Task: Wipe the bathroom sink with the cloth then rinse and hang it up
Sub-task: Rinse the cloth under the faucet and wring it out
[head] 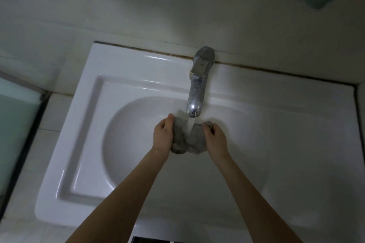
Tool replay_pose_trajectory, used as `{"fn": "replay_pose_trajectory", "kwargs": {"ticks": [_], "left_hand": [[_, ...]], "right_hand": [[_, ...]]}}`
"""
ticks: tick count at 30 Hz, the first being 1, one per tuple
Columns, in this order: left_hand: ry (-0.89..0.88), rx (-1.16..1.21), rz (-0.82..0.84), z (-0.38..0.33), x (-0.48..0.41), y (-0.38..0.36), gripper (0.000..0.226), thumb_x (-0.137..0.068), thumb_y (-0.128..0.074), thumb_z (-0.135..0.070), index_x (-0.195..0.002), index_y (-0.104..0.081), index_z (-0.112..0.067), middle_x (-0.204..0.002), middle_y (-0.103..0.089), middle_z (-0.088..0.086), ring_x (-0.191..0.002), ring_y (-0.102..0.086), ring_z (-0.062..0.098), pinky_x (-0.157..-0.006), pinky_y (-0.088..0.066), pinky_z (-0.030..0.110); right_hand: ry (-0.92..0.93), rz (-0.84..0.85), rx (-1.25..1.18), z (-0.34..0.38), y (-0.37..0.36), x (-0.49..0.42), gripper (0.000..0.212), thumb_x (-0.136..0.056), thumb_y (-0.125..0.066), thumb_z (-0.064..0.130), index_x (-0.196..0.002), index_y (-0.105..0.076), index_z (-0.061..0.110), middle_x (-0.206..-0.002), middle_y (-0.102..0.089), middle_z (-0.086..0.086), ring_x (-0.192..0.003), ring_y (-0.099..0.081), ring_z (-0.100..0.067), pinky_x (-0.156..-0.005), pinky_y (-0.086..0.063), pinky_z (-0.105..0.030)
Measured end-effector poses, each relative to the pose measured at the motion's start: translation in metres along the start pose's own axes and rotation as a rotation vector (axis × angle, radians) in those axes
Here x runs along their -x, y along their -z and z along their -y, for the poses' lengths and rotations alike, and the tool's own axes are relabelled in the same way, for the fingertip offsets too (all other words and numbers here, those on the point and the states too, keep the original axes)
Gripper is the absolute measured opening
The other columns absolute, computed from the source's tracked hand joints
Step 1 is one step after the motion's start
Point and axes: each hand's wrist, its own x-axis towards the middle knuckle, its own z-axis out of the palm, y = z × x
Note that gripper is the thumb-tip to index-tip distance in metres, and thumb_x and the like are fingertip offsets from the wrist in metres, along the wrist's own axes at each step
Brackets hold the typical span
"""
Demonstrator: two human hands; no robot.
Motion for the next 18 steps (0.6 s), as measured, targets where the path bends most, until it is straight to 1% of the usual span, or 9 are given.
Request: {"fn": "replay_pose_trajectory", "kwargs": {"ticks": [1,2,3,4,6,8,10,14,18], "left_hand": [[0.010,0.019,0.014,-0.005,0.006,0.003,0.050,-0.097,-0.043,-0.045,-0.095,-0.069,-0.003,-0.090,-0.071,0.012,-0.083,-0.067,0.023,-0.079,-0.055,0.038],[0.012,0.034,0.034,-0.009,0.011,0.006,0.049,-0.097,-0.041,-0.046,-0.098,-0.071,-0.007,-0.094,-0.073,0.011,-0.087,-0.068,0.024,-0.082,-0.056,0.038],[0.015,0.043,0.053,-0.013,0.016,0.010,0.048,-0.098,-0.040,-0.047,-0.100,-0.071,-0.010,-0.097,-0.073,0.012,-0.090,-0.069,0.026,-0.084,-0.056,0.038],[0.016,0.056,0.061,-0.017,0.022,0.016,0.048,-0.098,-0.039,-0.047,-0.100,-0.071,-0.011,-0.097,-0.072,0.013,-0.091,-0.069,0.027,-0.083,-0.056,0.038],[0.020,0.049,0.051,-0.024,0.033,0.028,0.047,-0.098,-0.040,-0.048,-0.097,-0.069,-0.011,-0.095,-0.071,0.014,-0.087,-0.067,0.028,-0.079,-0.054,0.036],[0.004,0.026,0.027,-0.030,0.042,0.042,0.052,-0.095,-0.041,-0.052,-0.097,-0.068,-0.008,-0.093,-0.070,0.018,-0.083,-0.065,0.030,-0.075,-0.053,0.039],[-0.003,0.047,0.024,-0.038,0.052,0.058,0.057,-0.091,-0.043,-0.057,-0.098,-0.068,-0.006,-0.091,-0.072,0.018,-0.081,-0.068,0.033,-0.070,-0.052,0.038],[-0.047,0.082,0.031,-0.056,0.071,0.080,0.055,-0.099,-0.039,-0.047,-0.098,-0.068,-0.001,-0.089,-0.074,0.020,-0.083,-0.070,0.036,-0.075,-0.056,0.043],[-0.105,0.071,0.066,-0.072,0.094,0.086,0.064,-0.092,-0.042,-0.055,-0.093,-0.062,0.006,-0.088,-0.069,0.029,-0.076,-0.065,0.037,-0.072,-0.052,0.046]], "right_hand": [[0.067,0.034,0.075,0.008,0.008,0.006,0.018,-0.096,-0.053,0.028,-0.094,-0.057,0.010,-0.084,-0.059,-0.003,-0.084,-0.058,-0.023,-0.059,-0.040,-0.020],[0.163,0.037,0.132,0.019,0.016,0.013,0.019,-0.096,-0.053,0.027,-0.107,-0.057,0.012,-0.098,-0.062,-0.003,-0.094,-0.060,-0.020,-0.068,-0.041,-0.017],[0.284,0.005,0.168,0.035,0.025,0.022,0.027,-0.096,-0.053,0.025,-0.121,-0.054,0.014,-0.116,-0.059,-0.004,-0.105,-0.057,-0.016,-0.081,-0.041,-0.016],[0.422,-0.049,0.191,0.054,0.034,0.031,0.037,-0.097,-0.051,0.024,-0.133,-0.047,0.016,-0.132,-0.051,-0.004,-0.116,-0.051,-0.011,-0.092,-0.037,-0.014],[0.703,-0.151,0.265,0.097,0.047,0.044,0.049,-0.098,-0.047,0.022,-0.145,-0.034,0.016,-0.149,-0.037,-0.001,-0.133,-0.034,-0.006,-0.106,-0.021,-0.006],[0.911,-0.154,0.421,0.130,0.051,0.043,0.055,-0.098,-0.044,0.024,-0.149,-0.025,0.015,-0.157,-0.026,0.000,-0.144,-0.017,-0.007,-0.115,-0.010,-0.012],[0.965,-0.065,0.581,0.146,0.047,0.036,0.059,-0.099,-0.041,0.030,-0.152,-0.019,0.015,-0.160,-0.017,0.000,-0.147,-0.006,-0.009,-0.121,-0.009,-0.025],[0.973,-0.006,0.726,0.134,0.041,0.026,0.066,-0.097,-0.044,0.031,-0.153,-0.012,0.017,-0.162,-0.011,0.001,-0.145,0.001,-0.005,-0.120,-0.003,-0.027],[1.014,-0.016,0.839,0.121,0.036,0.034,0.069,-0.092,-0.047,0.023,-0.153,-0.016,0.013,-0.161,-0.013,-0.003,-0.148,-0.002,-0.014,-0.122,-0.011,-0.039]]}}
